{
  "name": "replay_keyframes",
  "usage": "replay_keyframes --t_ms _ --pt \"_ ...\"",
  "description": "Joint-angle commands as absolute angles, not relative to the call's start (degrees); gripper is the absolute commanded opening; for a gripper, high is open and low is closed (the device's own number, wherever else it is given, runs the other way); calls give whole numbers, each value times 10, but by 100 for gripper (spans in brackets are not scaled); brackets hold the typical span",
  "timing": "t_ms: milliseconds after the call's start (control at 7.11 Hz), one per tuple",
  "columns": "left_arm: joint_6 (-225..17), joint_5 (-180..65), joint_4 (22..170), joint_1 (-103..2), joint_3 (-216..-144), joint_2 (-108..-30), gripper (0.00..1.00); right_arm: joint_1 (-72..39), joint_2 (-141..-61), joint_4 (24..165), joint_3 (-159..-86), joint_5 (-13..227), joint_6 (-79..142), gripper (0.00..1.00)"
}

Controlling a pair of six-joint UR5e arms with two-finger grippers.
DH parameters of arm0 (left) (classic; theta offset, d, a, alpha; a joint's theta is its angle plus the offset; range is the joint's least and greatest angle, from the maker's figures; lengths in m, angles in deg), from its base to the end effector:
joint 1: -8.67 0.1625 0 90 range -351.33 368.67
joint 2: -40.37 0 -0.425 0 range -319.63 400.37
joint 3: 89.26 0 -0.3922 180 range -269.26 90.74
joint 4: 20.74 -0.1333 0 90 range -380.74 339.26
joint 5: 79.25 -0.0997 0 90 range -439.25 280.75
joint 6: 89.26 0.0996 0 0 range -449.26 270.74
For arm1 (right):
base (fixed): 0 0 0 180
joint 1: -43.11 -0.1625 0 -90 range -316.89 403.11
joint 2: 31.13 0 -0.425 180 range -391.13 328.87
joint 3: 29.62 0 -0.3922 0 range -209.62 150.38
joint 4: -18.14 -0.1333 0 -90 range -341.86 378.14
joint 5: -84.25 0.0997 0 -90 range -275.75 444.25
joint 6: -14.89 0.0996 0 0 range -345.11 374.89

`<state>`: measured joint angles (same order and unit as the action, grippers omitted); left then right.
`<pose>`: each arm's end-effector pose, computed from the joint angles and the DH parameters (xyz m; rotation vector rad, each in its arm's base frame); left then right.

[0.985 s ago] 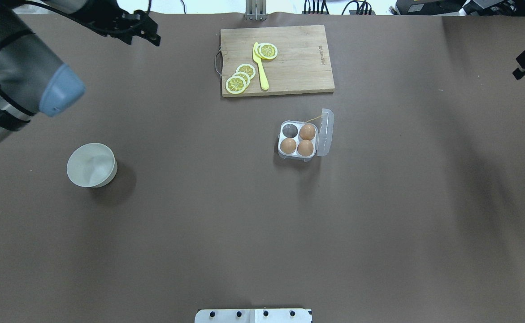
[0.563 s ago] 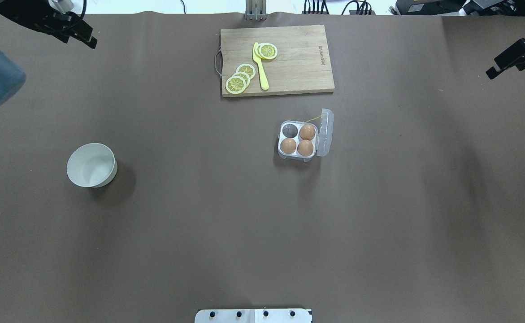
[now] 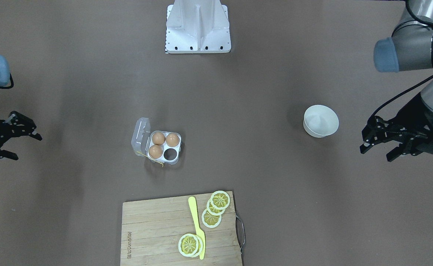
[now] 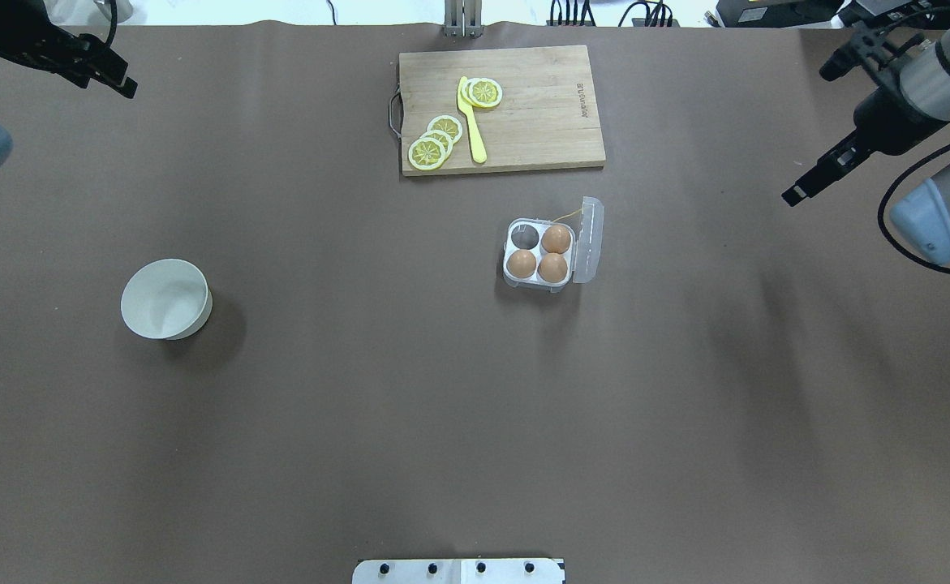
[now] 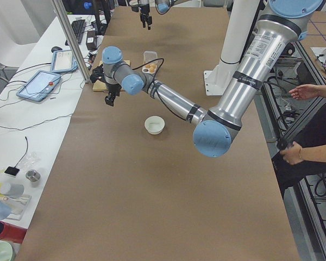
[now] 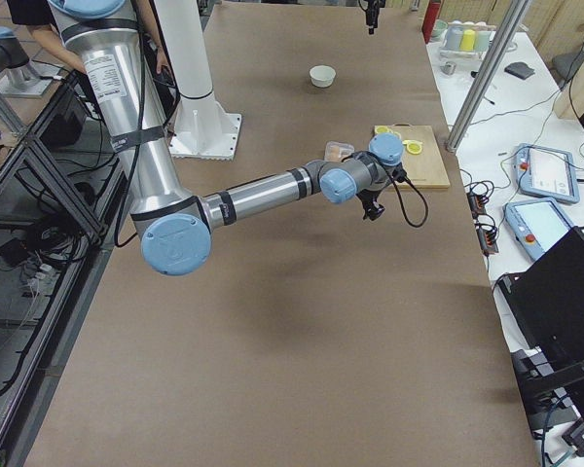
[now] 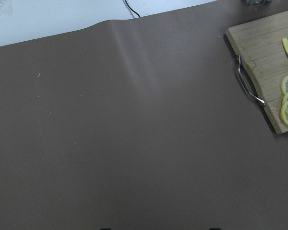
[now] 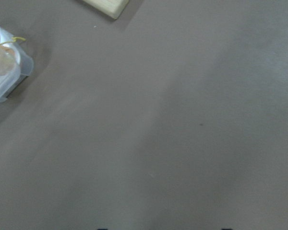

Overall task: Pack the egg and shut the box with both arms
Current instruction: 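Push the open clear lid down over the eggs with the right gripper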

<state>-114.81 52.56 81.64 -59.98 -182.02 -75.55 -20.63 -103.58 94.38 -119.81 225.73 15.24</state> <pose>0.1757 -0.6333 0.3470 0.3494 0.9110 0.1939 -0.2243 -0.5797 0.4490 0.3020 -0.9865 -0.6589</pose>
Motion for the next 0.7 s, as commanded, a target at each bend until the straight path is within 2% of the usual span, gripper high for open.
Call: replay_keyframes --t_ms 0,563 --pt "-1132 539 817 -615 -1808 -753 71 -151 -1006 927 -1195 2257 146 53" --pt "-1083 540 819 -627 -1804 -727 71 -86 -952 924 -1194 2243 149 53"
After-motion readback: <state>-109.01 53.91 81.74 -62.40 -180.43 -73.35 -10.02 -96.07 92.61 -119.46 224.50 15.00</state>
